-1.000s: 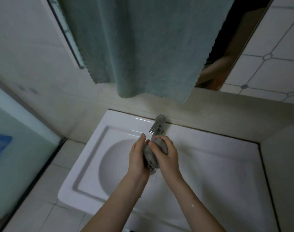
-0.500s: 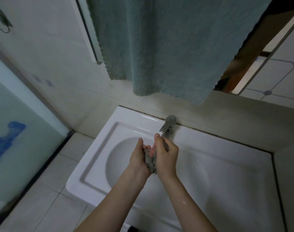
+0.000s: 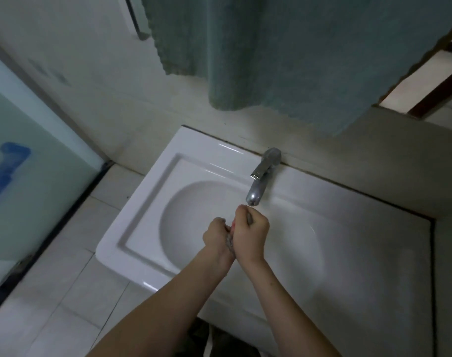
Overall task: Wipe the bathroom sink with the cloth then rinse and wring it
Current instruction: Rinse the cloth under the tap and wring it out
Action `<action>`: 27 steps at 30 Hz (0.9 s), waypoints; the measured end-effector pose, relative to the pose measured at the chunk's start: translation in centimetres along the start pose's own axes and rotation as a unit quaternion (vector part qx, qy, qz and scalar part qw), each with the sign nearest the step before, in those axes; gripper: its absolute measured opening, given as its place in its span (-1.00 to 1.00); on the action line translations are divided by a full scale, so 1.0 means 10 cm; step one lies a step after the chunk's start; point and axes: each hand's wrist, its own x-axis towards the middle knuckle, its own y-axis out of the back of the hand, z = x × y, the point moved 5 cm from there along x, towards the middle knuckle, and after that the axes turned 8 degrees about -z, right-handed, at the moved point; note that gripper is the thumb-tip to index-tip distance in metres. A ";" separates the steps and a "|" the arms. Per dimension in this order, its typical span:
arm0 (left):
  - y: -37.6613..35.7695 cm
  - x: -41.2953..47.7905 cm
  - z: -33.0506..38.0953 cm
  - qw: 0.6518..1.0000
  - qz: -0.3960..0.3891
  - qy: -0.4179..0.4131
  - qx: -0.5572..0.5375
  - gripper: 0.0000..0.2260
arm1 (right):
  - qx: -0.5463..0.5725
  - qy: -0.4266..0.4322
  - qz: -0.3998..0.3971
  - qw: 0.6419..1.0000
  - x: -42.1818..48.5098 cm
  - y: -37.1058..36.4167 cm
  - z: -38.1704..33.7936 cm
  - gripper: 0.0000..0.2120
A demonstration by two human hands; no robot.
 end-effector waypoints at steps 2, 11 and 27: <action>0.07 0.10 -0.10 1.000 0.002 0.016 0.003 -0.69 | -0.024 -0.004 -0.003 1.000 0.00 -0.01 0.17 -0.69; 0.22 0.29 -0.39 0.998 0.049 0.032 0.018 -0.73 | 0.046 -0.080 0.004 0.996 -0.13 0.08 0.59 -0.65; -0.13 -0.61 0.75 0.901 -0.246 -0.251 0.256 -0.82 | -0.030 0.016 -0.047 0.998 -0.17 0.74 -0.29 -0.89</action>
